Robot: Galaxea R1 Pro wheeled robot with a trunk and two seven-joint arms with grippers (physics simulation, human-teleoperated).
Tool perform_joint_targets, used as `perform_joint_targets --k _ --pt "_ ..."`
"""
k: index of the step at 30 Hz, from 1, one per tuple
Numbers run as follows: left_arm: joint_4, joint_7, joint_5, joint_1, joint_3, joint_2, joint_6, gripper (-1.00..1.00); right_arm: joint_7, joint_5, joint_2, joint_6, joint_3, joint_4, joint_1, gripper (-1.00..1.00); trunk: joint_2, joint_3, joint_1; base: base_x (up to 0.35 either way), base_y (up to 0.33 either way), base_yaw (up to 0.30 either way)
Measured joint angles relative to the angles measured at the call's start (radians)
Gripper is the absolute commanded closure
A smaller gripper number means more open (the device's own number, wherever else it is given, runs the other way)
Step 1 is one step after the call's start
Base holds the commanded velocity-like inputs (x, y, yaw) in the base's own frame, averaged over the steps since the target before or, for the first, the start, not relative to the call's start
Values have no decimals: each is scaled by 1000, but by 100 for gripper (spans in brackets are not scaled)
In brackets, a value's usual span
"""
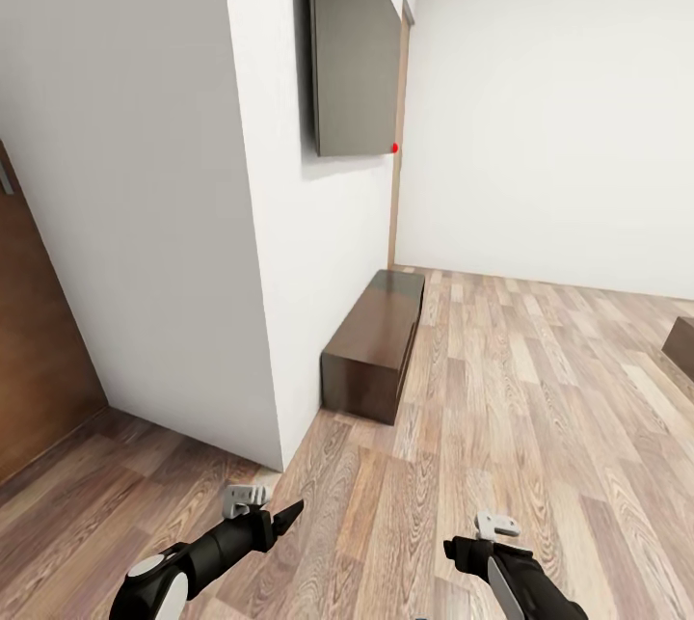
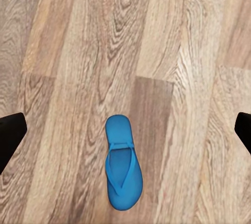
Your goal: In the bedroom, move the book from the bed onto either nightstand, and place the two sandals side by side next to the bed.
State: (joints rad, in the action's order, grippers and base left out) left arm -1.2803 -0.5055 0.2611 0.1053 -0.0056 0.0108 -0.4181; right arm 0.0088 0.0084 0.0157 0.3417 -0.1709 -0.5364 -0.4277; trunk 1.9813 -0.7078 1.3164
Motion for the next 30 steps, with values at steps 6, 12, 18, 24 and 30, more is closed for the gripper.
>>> perform_joint_targets --k 6,12,18,24,30 --pt "0 0 0 0 0 0 0 -100 0 -1 0 0 0 0 0 -100 42 -19 23 0 0 0" --pt "0 -1 0 0 0 -1 0 -100 0 -1 1 1 0 0 0 -100 84 -38 46 0 0 0" --pt "0 -1 0 0 0 0 0 -100 1 -1 1 1 0 0 0 -100 126 -56 69 0 0 0" --pt "0 -2 0 0 0 -1 0 -100 0 -1 0 1 0 0 0 -100 168 -75 92 0 0 0" --pt "0 -1 0 0 0 -1 0 -100 1 -1 0 1 0 0 0 -100 210 -94 115 0 0 0"
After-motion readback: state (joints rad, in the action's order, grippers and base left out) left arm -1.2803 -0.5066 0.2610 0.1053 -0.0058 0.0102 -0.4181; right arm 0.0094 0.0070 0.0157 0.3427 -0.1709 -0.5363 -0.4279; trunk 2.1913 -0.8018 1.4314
